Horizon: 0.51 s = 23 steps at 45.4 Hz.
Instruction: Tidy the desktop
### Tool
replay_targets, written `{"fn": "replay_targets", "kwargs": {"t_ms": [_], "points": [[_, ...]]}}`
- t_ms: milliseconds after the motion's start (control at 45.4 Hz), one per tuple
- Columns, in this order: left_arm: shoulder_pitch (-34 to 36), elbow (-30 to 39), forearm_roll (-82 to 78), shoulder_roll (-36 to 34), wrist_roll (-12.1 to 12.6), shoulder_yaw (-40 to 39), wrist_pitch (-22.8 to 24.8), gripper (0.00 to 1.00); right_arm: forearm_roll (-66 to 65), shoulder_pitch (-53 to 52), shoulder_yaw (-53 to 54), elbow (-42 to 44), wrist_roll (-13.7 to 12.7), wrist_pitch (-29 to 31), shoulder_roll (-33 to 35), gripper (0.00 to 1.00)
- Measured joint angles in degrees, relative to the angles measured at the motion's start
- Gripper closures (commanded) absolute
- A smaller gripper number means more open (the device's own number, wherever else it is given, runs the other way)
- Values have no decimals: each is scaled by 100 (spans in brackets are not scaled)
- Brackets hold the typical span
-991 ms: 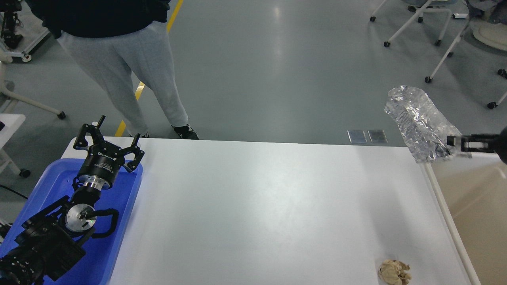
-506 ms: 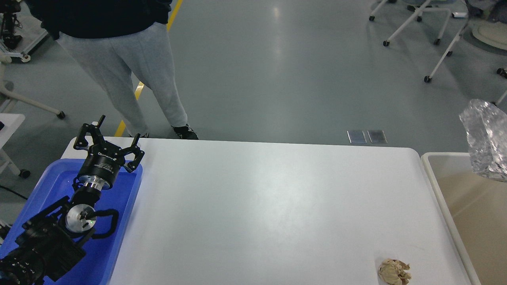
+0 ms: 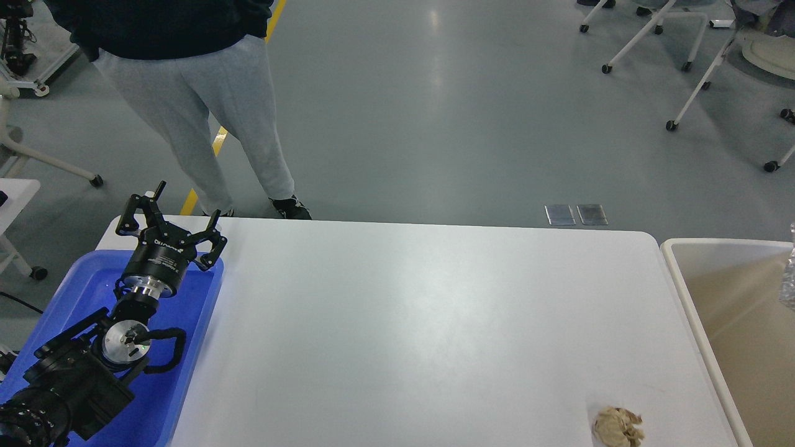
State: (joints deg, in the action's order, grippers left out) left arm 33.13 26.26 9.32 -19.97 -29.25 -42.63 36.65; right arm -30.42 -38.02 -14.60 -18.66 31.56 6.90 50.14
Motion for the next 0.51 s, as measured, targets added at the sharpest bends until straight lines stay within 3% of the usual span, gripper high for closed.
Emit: {"fn": "replay_targets", "kwargs": {"t_ms": [264,506], "points": [[0,-1,0,0,0,0,0,0,650,565,-2,965,-113,1,-769,100],[0,-2,-3,0,0,0,-9,0,1413,907,43,1629,-632,-54,-1459,100]]}}
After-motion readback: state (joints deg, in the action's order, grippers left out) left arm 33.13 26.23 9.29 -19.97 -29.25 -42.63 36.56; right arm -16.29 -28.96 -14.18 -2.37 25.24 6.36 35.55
